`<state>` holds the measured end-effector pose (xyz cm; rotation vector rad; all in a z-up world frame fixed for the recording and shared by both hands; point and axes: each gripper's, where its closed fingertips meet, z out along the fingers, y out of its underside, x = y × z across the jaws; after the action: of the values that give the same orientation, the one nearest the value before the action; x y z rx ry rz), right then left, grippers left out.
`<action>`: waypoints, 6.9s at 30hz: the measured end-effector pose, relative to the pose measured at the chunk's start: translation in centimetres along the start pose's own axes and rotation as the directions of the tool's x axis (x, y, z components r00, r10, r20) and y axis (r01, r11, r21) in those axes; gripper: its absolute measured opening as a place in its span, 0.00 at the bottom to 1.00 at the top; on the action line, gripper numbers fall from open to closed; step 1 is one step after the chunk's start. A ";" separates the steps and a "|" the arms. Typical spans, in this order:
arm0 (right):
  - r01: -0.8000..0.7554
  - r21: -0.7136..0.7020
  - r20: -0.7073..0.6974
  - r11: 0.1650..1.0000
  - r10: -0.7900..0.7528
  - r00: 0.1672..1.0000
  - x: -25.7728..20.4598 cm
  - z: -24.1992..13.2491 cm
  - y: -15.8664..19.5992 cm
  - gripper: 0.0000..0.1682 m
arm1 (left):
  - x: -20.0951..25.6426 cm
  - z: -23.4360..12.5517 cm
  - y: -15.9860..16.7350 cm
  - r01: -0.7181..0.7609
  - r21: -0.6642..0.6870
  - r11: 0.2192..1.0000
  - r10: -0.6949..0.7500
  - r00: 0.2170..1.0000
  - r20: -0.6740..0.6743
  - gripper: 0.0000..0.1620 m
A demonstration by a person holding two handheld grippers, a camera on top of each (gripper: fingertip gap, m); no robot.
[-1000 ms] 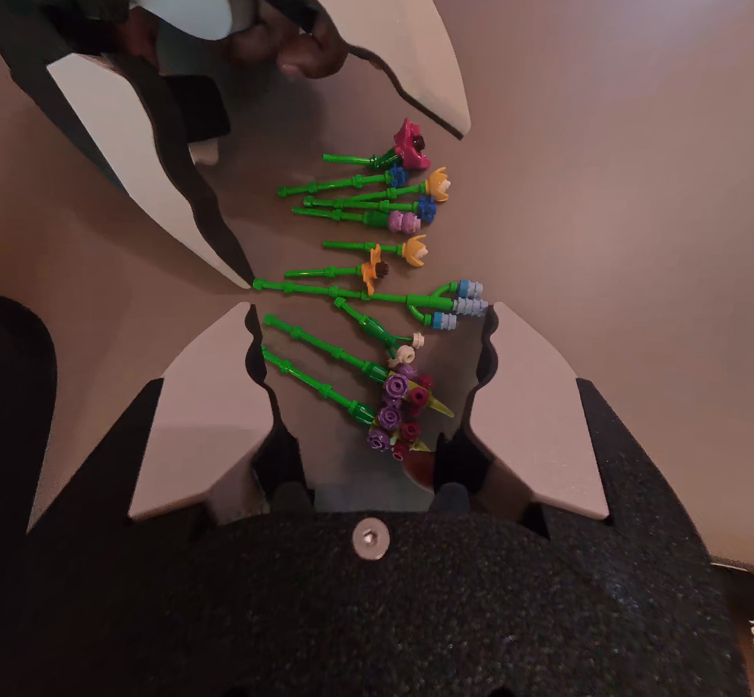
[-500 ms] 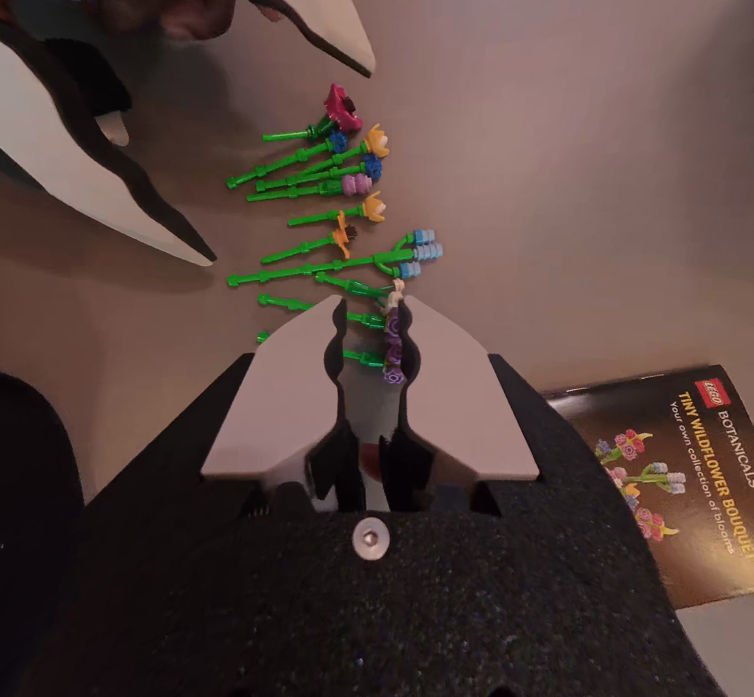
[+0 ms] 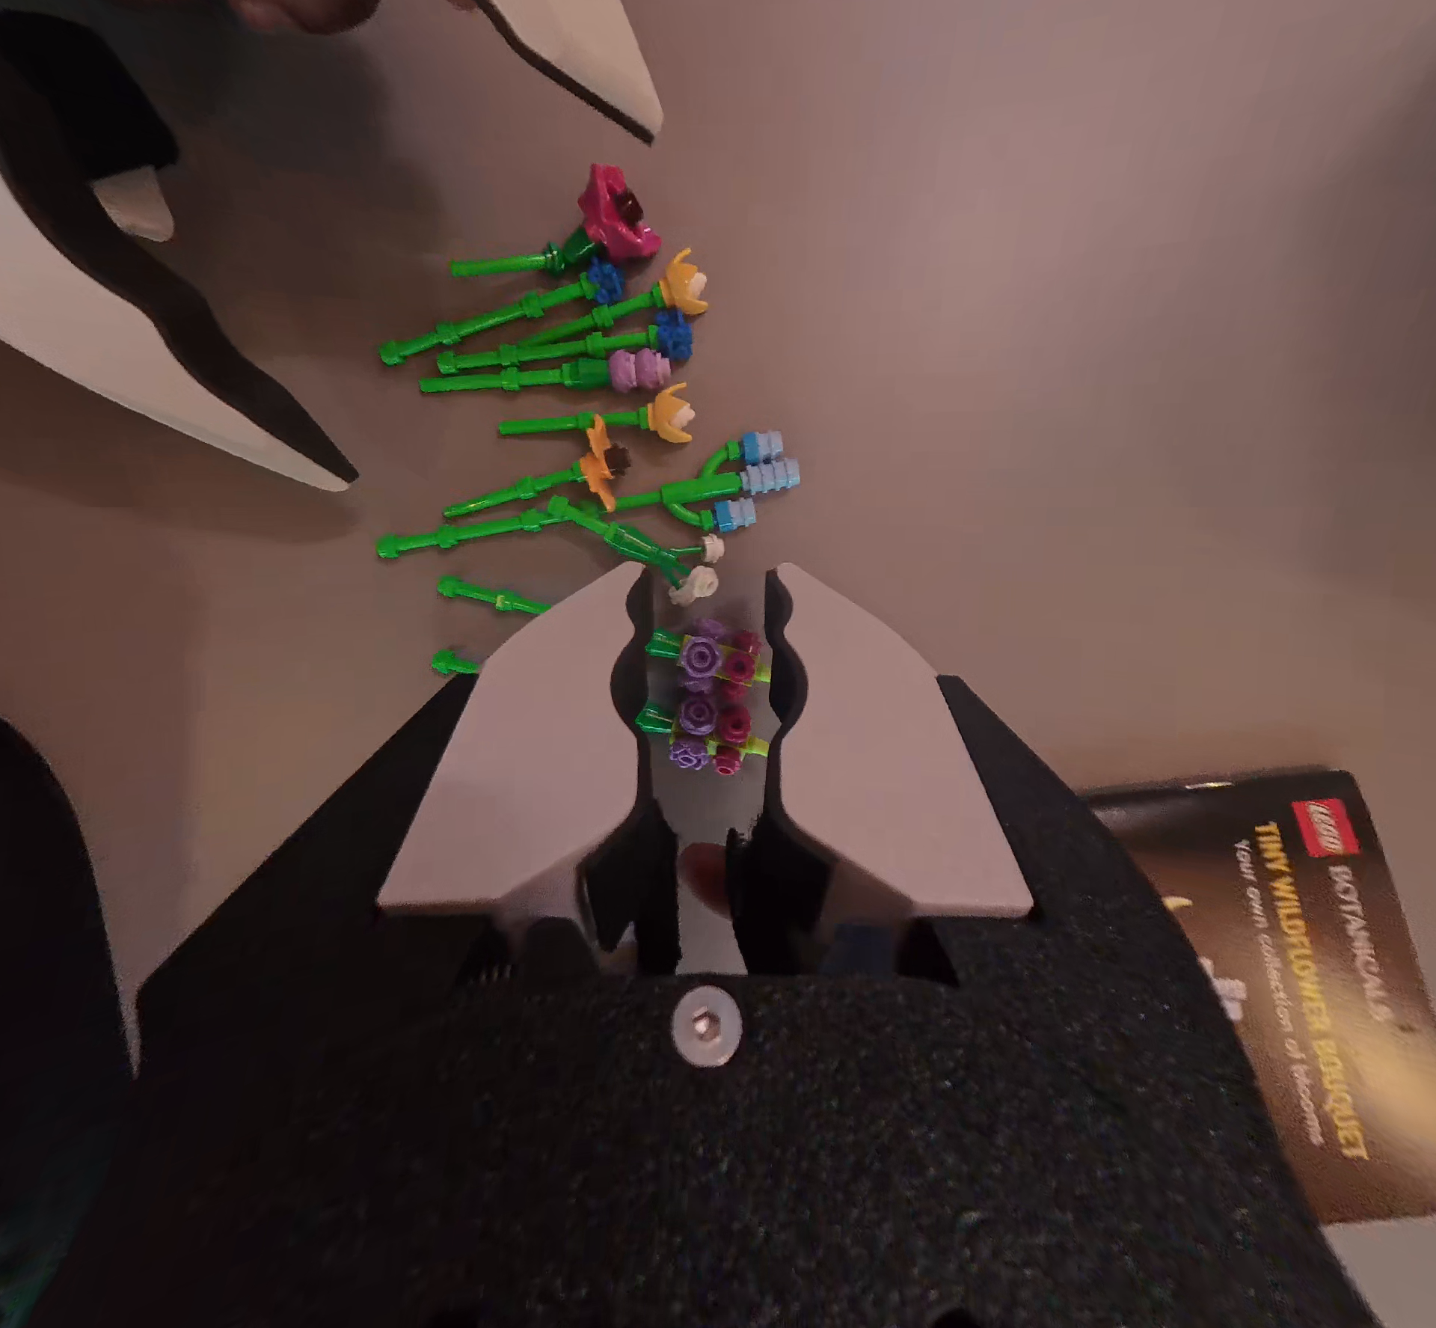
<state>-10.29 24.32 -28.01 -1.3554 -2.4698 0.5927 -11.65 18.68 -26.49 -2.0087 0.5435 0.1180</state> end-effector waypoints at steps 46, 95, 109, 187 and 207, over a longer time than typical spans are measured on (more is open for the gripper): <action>-0.230 0.566 -0.310 0.792 0.463 0.831 -9.3 -6.3 -4.8 0.32 | 0.5 -6.9 -0.1 0.388 0.001 0.921 -0.382 0.907 0.176 0.00; -0.312 0.438 -0.400 0.843 0.493 0.773 -7.8 -4.4 -2.3 0.13 | 0.8 -6.9 0.7 0.419 -0.011 0.908 -0.415 0.904 0.104 0.05; -0.392 0.411 -0.390 0.823 0.548 0.740 -8.5 -4.4 0.8 0.00 | 1.1 -6.8 1.1 0.419 -0.026 0.908 -0.415 0.905 0.095 0.08; -0.315 0.707 -0.207 0.633 0.611 0.764 -7.7 -2.7 -6.4 0.00 | 0.1 -6.0 1.9 0.502 -0.012 0.865 -0.495 0.857 0.143 0.60; -0.142 0.818 -0.209 0.557 0.520 0.828 -8.9 -5.1 -8.7 0.23 | 0.3 -5.9 2.0 0.474 -0.025 0.880 -0.465 0.871 0.156 0.59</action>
<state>-9.85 13.73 -19.73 -1.3596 -1.2799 1.1376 -13.12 12.77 -25.35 -2.1166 -0.0554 -0.0179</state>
